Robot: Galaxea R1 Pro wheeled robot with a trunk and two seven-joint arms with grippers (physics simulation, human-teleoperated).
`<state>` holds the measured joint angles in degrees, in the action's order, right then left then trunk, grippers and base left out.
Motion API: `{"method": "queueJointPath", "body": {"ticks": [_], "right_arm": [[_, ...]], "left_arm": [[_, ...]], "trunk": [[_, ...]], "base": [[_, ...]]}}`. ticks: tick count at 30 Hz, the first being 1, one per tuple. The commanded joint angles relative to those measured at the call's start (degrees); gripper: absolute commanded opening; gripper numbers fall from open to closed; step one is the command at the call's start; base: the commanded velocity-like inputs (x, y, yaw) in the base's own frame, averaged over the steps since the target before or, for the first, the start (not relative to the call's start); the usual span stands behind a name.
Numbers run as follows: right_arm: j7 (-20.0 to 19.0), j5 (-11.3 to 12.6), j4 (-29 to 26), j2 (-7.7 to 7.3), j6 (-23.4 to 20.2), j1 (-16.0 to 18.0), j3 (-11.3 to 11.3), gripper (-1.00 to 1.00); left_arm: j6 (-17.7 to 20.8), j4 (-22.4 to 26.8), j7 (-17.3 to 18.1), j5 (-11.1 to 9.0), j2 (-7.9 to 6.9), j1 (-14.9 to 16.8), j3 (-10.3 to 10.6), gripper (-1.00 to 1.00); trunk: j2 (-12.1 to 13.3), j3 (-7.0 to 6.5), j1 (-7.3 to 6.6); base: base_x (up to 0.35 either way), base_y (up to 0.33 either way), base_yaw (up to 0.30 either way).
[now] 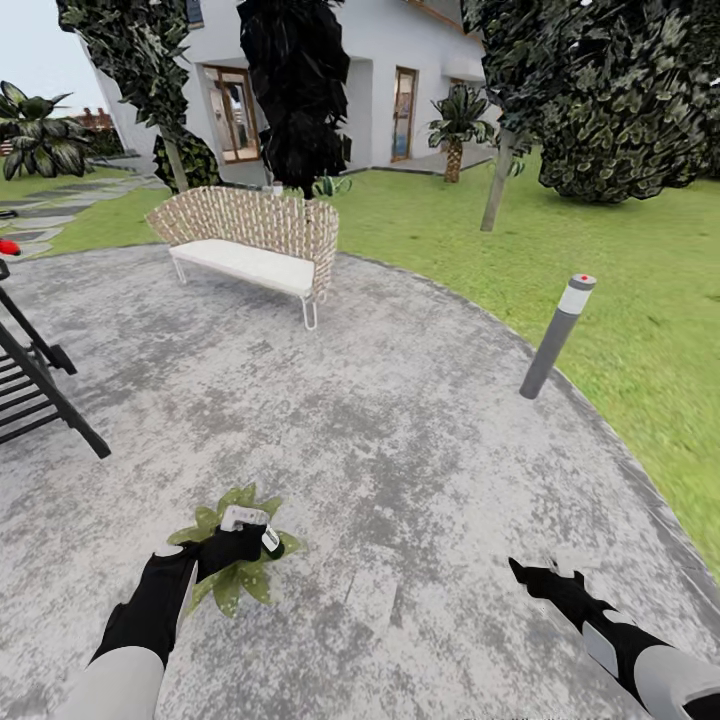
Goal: Pick up the pesticide atomizer in the garden and spray insectifuge to fully cover both potted plants in the garden.
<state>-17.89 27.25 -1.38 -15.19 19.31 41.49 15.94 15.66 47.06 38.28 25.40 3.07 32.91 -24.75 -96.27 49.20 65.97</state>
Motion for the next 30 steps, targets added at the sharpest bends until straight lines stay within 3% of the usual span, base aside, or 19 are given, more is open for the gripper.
{"method": "queueJointPath", "body": {"ticks": [1,26,30], "right_arm": [[-0.3,0.6,0.1,-0.01,0.1,0.0,0.4,1.0],[-0.3,0.6,0.1,-0.02,0.1,0.0,0.4,1.0],[-0.3,0.6,0.1,-0.01,0.1,0.0,0.4,1.0]], "left_arm": [[0.4,0.1,0.5,0.3,0.1,0.1,-0.4,-1.0],[0.5,0.1,0.5,0.3,0.1,0.1,-0.3,-1.0],[0.5,0.1,0.5,0.3,0.1,0.1,-0.3,-1.0]], "trunk": [[0.0,-0.02,0.0],[0.0,-1.69,0.0],[-1.6,-1.24,0.88]], "base": [[0.0,-0.184,-0.193],[0.0,-0.012,-0.192],[0.0,0.0,-0.182]]}}
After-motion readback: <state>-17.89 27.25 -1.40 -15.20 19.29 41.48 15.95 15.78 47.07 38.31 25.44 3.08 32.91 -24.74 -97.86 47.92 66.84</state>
